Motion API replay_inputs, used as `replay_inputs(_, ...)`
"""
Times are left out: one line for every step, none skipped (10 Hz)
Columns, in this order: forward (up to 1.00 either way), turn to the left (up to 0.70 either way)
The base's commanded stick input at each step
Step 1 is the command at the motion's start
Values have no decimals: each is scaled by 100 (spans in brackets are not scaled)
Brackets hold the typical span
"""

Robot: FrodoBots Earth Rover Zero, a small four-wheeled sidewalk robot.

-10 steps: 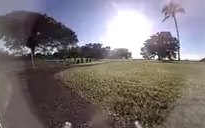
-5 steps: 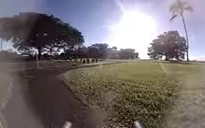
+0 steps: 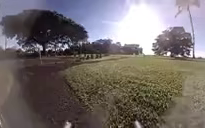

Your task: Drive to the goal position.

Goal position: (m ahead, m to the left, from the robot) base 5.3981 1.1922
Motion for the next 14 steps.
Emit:
replay_inputs(-45,-27)
replay_inputs(-45,-27)
replay_inputs(-45,-27)
replay_inputs(-45,-27)
replay_inputs(-45,-27)
replay_inputs(-45,-27)
replay_inputs(-40,-48)
replay_inputs(-24,-74)
replay_inputs(21,-25)
replay_inputs(45,27)
replay_inputs(45,27)
replay_inputs(45,27)
replay_inputs(45,27)
replay_inputs(45,27)
